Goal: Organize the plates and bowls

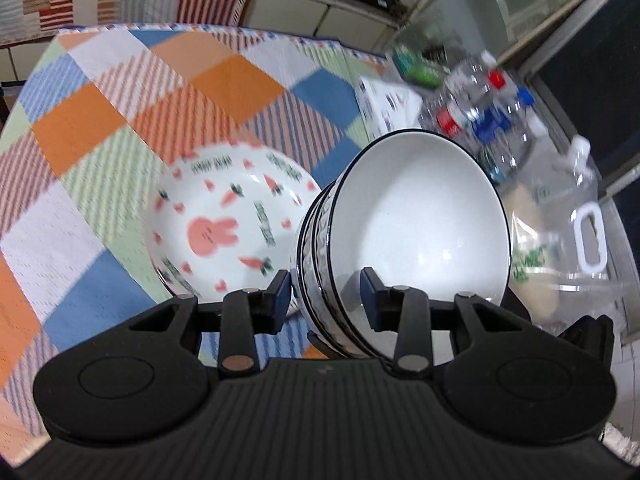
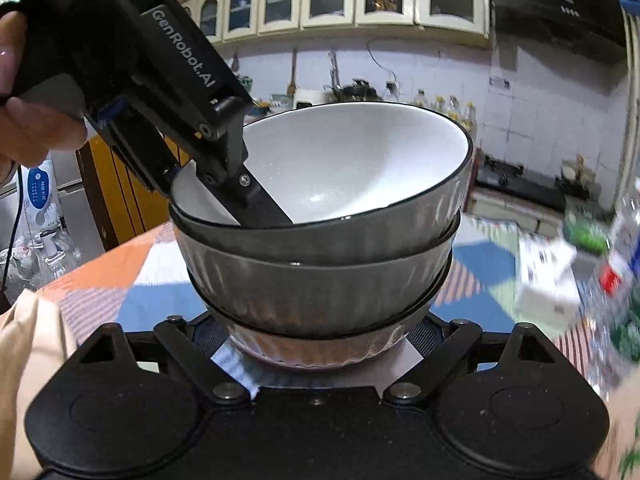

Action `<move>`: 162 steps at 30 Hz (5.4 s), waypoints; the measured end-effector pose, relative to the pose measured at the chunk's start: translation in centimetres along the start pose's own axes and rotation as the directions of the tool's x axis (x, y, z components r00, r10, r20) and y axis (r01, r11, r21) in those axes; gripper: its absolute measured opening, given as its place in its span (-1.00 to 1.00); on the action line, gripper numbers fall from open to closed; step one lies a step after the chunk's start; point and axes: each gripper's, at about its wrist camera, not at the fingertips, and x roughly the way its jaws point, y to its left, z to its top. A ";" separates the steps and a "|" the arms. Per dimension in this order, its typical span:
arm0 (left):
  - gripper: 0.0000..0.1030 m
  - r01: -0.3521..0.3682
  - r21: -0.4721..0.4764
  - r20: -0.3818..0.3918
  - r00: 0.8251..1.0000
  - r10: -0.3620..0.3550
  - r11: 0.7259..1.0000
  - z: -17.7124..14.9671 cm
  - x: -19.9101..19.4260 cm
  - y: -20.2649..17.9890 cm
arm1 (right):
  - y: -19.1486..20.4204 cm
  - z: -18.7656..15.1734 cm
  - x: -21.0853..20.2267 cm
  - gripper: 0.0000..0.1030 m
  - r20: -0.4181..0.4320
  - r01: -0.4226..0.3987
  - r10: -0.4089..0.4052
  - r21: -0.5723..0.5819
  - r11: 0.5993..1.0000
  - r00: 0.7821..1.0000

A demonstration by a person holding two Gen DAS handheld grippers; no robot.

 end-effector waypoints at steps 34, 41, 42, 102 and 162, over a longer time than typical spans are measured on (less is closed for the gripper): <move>-0.31 -0.079 -0.141 0.016 0.997 0.082 0.987 2.6 8.4 9.6 | 0.1 -0.4 12.3 0.81 -0.138 -0.082 0.075 -0.046 0.996 0.988; -0.30 -0.116 -0.094 0.010 0.993 0.118 0.989 1.9 9.1 9.0 | -0.2 -1.0 12.9 0.81 -0.154 -0.091 0.083 -0.047 0.995 0.985; -0.30 -0.121 -0.087 0.008 0.992 0.123 0.989 1.9 9.1 8.9 | -0.4 -1.0 12.9 0.81 -0.154 -0.093 0.085 -0.043 0.995 0.984; 0.86 -0.420 -0.060 0.363 0.836 0.412 0.905 -12.2 -12.5 1.6 | 3.0 6.2 -8.0 0.94 -0.319 0.344 -0.254 0.270 0.899 0.913; 0.86 -0.447 0.040 0.416 0.821 0.392 0.893 -14.4 -10.5 0.4 | 7.4 4.9 -9.7 0.94 -0.290 0.421 -0.362 0.174 0.890 0.886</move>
